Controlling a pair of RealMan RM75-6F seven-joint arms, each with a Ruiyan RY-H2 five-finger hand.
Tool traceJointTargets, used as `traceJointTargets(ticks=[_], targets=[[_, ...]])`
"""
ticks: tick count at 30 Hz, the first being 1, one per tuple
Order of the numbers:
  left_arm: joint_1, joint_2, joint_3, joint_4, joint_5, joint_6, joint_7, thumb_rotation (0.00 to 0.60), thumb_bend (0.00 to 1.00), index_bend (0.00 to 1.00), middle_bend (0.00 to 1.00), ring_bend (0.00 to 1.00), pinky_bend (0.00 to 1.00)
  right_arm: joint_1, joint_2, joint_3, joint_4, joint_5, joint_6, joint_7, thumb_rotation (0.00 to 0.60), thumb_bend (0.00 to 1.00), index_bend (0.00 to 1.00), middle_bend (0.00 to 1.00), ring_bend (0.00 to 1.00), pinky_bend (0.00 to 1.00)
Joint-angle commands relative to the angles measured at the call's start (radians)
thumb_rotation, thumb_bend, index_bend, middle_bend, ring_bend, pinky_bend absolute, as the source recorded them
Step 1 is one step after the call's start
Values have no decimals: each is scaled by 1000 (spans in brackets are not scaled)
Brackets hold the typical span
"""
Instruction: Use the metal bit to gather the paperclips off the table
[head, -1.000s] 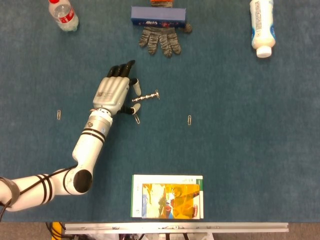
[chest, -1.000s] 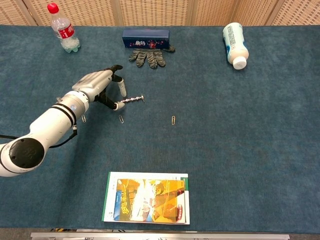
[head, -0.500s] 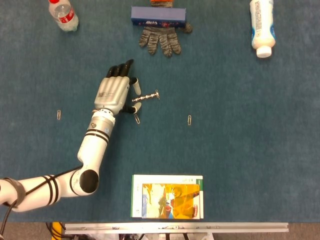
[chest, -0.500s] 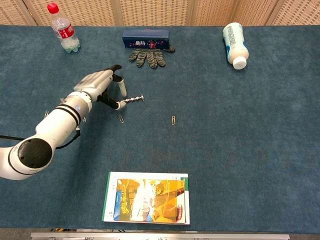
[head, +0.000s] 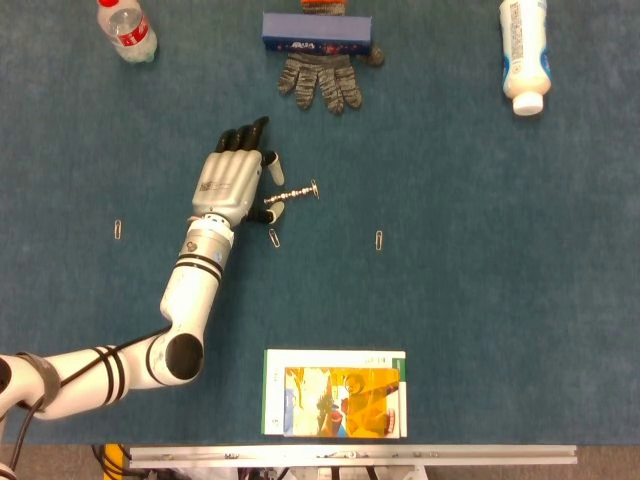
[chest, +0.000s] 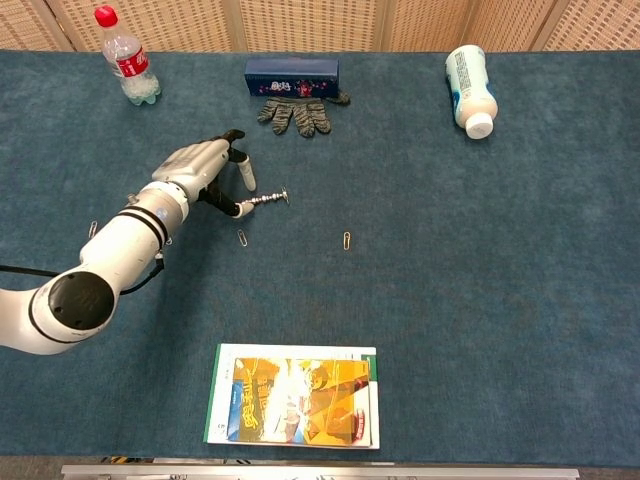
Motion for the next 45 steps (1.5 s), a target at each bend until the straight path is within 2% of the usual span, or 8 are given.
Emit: traceJointTargets(ticks=[1, 13, 27, 45], targets=[[-3, -5, -1, 12, -3, -6, 1, 600, 251, 455, 0, 0, 0, 0, 0, 0, 0, 0, -1, 0, 600, 0, 449, 531, 435, 666], [-12, -14, -15, 64, 14, 6, -2, 600, 251, 455, 0, 0, 0, 2, -3, -2, 2, -2, -5, 2, 600, 0, 449, 531, 435, 666], [8, 35, -4, -28, 36, 1, -22, 600, 251, 455, 0, 0, 0, 5, 1, 0, -6, -6, -2, -2, 600, 0, 449, 531, 435, 666], [-12, 23, -3, 7, 14, -30, -17, 600, 264, 454, 0, 0, 0, 3, -4, -4, 2, -4, -8, 4, 600, 0, 449, 532, 435, 666]])
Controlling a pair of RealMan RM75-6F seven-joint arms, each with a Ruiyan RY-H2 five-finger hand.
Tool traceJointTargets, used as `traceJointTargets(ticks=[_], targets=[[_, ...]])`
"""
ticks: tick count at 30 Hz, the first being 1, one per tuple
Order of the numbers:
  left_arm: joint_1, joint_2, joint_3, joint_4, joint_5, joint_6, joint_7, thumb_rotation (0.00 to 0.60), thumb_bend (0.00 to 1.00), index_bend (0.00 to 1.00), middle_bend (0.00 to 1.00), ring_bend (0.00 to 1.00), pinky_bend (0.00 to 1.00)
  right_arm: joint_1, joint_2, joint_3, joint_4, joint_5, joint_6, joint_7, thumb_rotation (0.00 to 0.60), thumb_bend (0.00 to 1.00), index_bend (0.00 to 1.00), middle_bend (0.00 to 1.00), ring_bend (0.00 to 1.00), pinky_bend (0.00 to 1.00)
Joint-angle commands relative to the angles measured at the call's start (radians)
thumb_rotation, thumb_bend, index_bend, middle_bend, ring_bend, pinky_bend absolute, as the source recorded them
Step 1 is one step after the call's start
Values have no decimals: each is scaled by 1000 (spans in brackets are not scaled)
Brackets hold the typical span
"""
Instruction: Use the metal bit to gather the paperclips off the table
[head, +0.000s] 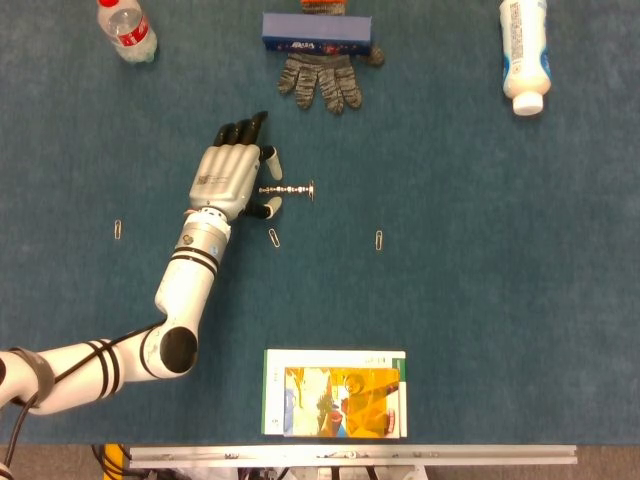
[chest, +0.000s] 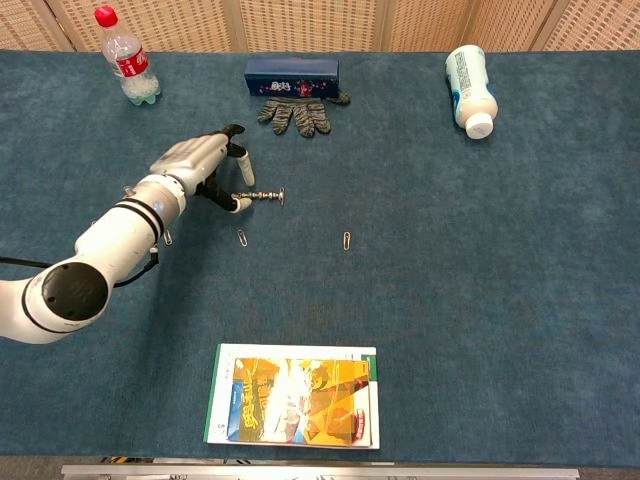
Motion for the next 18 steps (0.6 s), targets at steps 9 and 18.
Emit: traceJointTargets(ticks=[9, 18], targets=[[-4, -5, 2, 7, -5, -3, 1, 600, 288, 455, 0, 0, 0, -2, -2, -2, 1, -1, 0, 1, 600, 0, 449, 532, 435, 665], [-6, -7, 2, 8, -4, -5, -3, 600, 288, 483, 0, 0, 0, -2, -4, -4, 2, -1, -3, 2, 600, 0, 449, 532, 435, 666]])
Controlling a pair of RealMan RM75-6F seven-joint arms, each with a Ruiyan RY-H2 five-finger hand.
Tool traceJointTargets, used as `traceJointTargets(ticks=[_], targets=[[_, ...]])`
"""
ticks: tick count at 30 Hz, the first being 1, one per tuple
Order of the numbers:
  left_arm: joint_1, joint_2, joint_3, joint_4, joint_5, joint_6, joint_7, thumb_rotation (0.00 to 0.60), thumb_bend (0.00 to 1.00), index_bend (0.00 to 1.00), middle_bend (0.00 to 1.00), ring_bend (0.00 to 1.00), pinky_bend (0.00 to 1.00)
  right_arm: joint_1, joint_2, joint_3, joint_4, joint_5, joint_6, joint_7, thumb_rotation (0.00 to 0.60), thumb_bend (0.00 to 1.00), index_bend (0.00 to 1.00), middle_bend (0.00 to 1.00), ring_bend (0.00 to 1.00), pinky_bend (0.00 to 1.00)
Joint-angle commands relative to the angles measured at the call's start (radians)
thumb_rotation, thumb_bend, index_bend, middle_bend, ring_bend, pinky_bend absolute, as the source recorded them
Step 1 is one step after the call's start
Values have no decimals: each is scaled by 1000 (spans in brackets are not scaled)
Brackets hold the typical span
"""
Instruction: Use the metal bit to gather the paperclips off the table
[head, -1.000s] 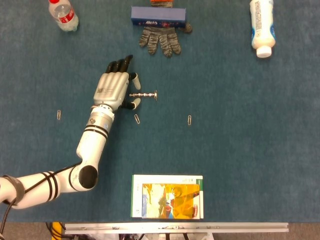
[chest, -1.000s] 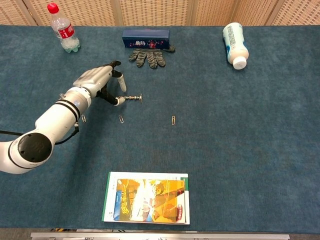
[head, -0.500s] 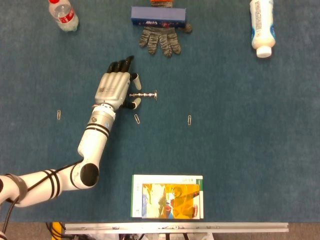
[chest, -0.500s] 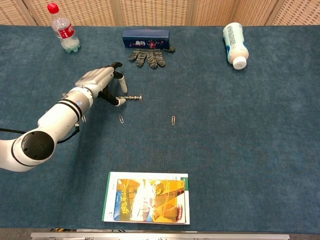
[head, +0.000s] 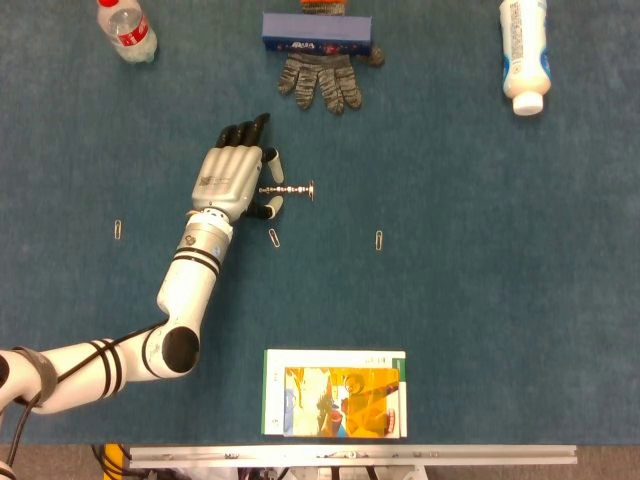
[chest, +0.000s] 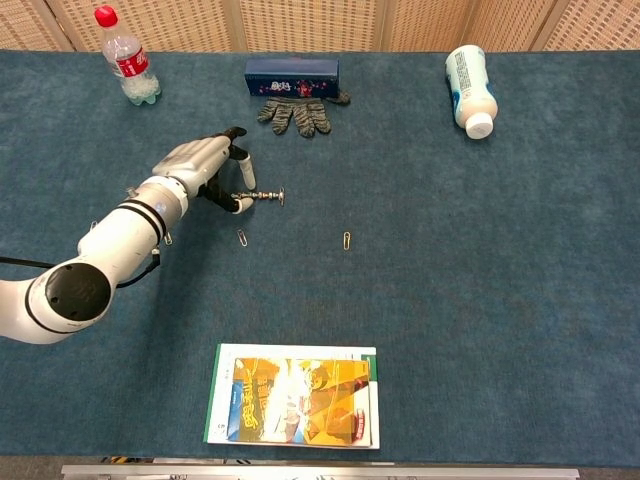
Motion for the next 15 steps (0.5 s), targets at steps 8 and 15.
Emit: traceJointTargets(ticks=[8, 15], targets=[[-4, -4, -1, 9, -3, -7, -4, 600, 288, 497, 0, 0, 0, 1, -1, 0, 0, -1, -1, -1, 600, 0, 449, 532, 435, 665], [-8, -8, -4, 19, -5, -13, -7, 600, 288, 490, 0, 0, 0, -1, 0, 0, -2, 0, 0, 0, 600, 0, 449, 532, 435, 666]])
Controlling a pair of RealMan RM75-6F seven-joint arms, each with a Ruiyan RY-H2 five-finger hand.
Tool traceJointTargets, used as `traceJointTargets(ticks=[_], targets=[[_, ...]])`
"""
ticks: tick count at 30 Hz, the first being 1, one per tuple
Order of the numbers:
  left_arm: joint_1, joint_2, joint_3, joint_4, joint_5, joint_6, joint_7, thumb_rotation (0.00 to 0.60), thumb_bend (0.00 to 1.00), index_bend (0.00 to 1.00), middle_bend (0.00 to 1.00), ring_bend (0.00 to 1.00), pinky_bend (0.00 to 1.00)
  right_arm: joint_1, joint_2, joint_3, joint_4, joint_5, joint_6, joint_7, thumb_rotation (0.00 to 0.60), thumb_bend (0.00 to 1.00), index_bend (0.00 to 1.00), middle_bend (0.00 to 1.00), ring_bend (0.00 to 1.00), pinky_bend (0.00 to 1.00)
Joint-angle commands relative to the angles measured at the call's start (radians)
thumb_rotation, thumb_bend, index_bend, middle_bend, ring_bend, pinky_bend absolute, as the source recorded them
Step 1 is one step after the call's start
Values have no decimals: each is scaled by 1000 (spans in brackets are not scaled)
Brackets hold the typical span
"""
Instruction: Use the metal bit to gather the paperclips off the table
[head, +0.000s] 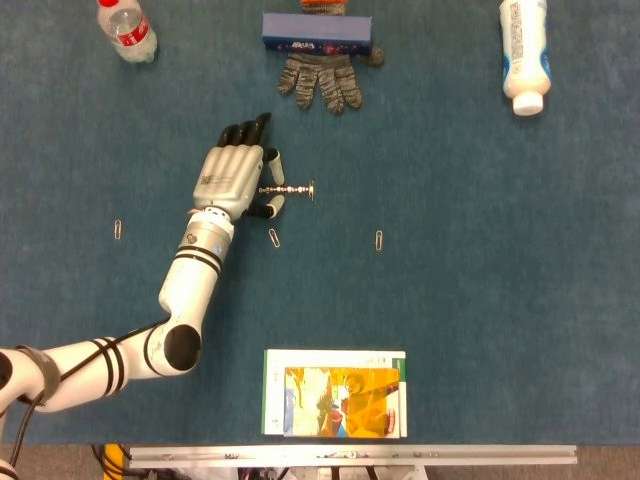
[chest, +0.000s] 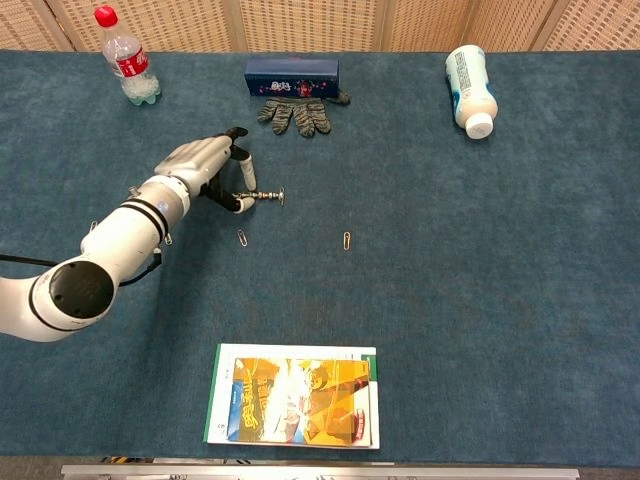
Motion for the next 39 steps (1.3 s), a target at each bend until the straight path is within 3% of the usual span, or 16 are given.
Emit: traceJointTargets(ticks=[1, 39], targets=[[-2, -1, -1, 2, -1, -2, 1, 600, 288, 490, 0, 0, 0, 0, 0, 0, 0, 0, 1, 0, 600, 0, 449, 532, 435, 666], [-19, -17, -1, 34, -20, -16, 13, 600, 290, 520, 0, 0, 0, -1, -9, -5, 9, -1, -7, 11, 600, 0, 449, 532, 435, 666]])
